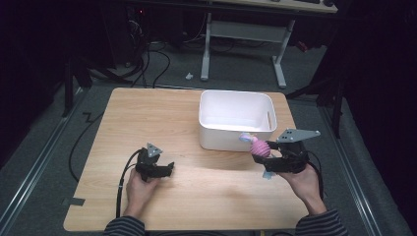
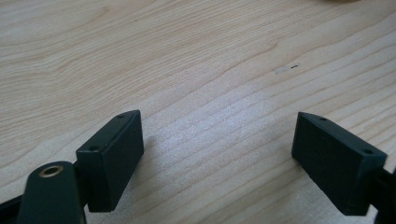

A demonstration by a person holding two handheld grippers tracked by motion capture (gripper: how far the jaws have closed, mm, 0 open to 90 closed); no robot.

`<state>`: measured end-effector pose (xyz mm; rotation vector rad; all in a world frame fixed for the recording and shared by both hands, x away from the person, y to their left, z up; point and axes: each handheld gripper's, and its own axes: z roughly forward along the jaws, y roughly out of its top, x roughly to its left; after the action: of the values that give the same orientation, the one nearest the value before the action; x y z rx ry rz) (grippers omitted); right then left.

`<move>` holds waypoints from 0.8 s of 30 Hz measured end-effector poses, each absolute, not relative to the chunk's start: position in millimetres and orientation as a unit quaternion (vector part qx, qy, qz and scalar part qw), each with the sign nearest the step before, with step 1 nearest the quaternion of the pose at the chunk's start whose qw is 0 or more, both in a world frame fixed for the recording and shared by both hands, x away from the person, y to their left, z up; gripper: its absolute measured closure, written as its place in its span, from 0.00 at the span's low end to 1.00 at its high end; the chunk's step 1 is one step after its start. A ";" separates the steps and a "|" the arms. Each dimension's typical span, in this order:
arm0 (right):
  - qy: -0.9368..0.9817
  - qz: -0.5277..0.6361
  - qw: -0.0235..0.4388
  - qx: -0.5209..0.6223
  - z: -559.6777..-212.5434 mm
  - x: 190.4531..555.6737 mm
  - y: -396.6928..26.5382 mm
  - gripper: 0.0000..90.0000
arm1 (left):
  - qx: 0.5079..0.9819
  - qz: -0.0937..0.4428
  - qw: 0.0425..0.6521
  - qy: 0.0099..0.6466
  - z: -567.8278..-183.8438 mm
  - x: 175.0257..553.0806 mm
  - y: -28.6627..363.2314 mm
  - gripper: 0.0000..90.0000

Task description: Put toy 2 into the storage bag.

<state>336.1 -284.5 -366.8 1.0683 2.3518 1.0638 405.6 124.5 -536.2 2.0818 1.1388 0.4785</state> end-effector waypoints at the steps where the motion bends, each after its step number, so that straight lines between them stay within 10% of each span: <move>1: 0.830 0.376 0.173 0.374 -364.5 337.4 -284.4 0.38 | 0.805 0.185 0.353 0.440 -536.2 405.6 124.5 0.19; 24: 0.824 0.389 0.162 0.380 -339.1 369.0 -278.0 0.38 | 0.803 0.186 0.355 0.442 -536.1 404.8 125.1 0.22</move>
<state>369.0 -278.0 -339.1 1.0842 2.3511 1.1090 404.8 125.1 -536.1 2.0745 1.1424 0.4811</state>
